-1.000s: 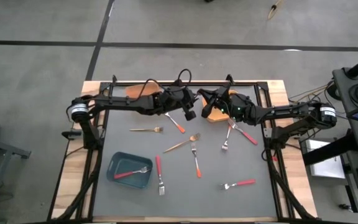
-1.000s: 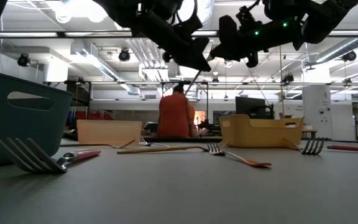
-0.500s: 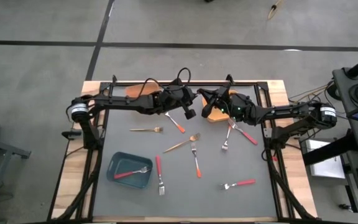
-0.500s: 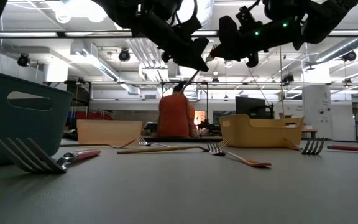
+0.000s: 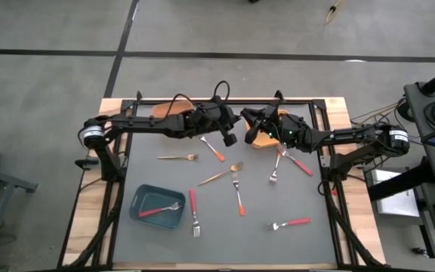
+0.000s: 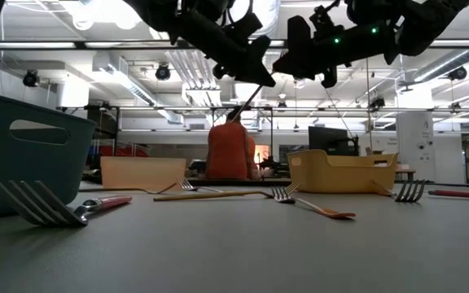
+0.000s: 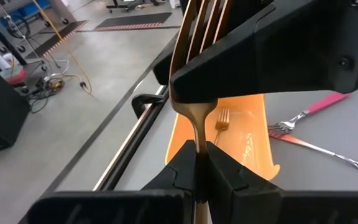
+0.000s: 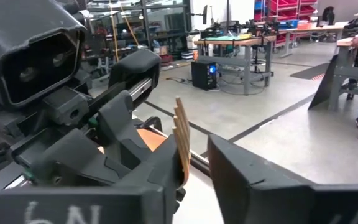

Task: Sort silverware by color (type)
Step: Put the gold fork into the yellow bin

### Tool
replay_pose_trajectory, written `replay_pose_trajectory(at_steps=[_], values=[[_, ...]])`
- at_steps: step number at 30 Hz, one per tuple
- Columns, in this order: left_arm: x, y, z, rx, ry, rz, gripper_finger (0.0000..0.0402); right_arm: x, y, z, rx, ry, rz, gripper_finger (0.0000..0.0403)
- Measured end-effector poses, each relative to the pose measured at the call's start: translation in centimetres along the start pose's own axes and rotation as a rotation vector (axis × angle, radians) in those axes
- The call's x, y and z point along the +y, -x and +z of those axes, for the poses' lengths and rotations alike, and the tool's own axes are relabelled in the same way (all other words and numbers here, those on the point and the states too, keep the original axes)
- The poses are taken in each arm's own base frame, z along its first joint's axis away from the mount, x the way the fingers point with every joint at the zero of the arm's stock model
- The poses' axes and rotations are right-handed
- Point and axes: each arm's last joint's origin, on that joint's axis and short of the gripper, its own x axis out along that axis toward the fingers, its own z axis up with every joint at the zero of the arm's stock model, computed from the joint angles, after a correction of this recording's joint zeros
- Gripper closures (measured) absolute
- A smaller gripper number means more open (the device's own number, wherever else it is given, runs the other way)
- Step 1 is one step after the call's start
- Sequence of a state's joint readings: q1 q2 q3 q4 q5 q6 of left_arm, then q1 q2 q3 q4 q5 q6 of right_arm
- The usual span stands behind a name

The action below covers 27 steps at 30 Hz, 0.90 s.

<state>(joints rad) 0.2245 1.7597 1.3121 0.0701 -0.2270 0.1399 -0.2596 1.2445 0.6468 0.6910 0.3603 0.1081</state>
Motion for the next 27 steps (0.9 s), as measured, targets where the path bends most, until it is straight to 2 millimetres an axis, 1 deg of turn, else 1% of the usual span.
replay_pose_trajectory(at_steps=[7, 13, 20, 27], values=[[0.2, 0.3, 0.0, 0.017, -0.001, -0.008, 0.0401, -0.1, 0.5, 0.7, -0.016, -0.005, -0.006, 0.0257], [0.2, 0.3, 0.0, 0.016, -0.003, -0.037, 0.0401, -0.4, 1.3, 1.4, 0.003, -0.002, -0.006, 0.0219], [0.2, 0.3, 0.1, 0.003, -0.002, -0.043, 0.0401, -0.6, 2.4, 2.9, 0.035, 0.016, -0.006, 0.0207], [0.5, 0.5, 1.5, -0.024, -0.014, -0.051, 0.0402, -0.6, 2.9, 4.7, 0.062, 0.039, -0.013, 0.0206]])
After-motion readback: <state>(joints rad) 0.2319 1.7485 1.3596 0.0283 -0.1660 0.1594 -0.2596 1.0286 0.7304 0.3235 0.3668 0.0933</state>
